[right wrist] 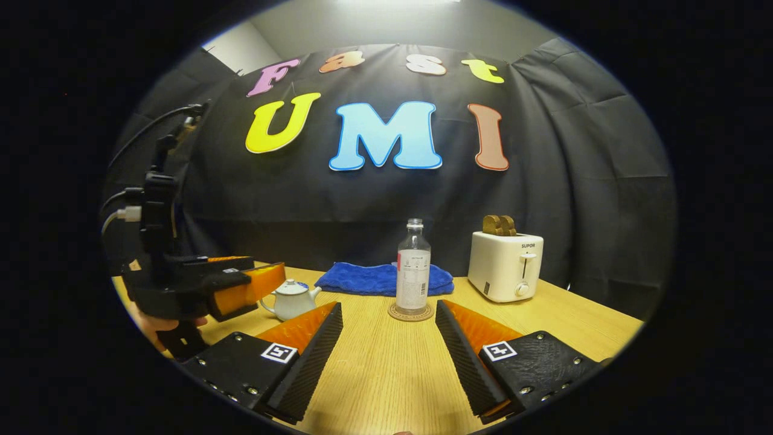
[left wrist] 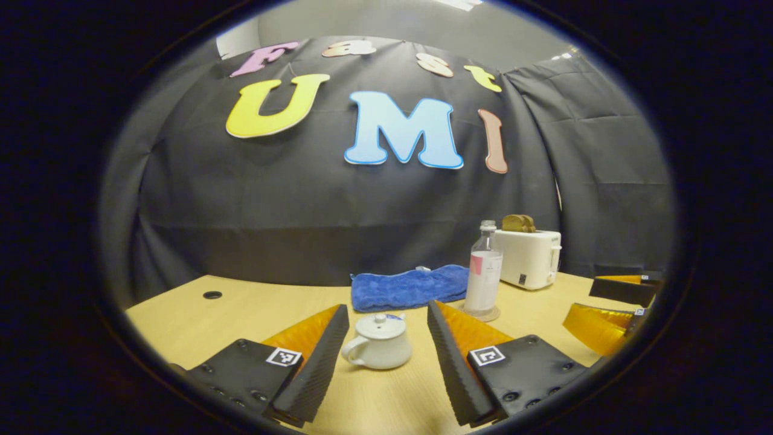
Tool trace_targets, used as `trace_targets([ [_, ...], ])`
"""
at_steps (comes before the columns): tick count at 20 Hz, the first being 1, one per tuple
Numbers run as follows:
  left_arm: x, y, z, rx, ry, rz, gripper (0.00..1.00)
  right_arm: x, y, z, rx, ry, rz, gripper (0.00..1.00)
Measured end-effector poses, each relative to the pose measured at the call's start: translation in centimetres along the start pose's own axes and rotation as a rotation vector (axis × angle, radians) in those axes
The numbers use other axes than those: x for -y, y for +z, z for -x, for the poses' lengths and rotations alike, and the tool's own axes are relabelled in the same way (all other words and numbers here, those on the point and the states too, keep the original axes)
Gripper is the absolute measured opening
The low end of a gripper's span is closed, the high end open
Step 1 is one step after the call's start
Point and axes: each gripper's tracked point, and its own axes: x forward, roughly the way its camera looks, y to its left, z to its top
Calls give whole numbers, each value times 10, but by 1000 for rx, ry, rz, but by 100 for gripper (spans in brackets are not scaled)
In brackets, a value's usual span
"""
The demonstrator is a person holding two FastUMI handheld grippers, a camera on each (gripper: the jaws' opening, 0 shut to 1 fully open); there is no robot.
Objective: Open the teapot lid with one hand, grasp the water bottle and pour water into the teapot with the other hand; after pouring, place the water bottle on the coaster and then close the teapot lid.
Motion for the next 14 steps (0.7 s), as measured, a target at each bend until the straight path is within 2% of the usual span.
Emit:
trace_targets([
  [9,21,15,93,58,37,-12,85,2,7,58,63,9,57,96],
  [14,46,6,129,55,33,-13,85,7,-2,84,55,16,3,96],
])
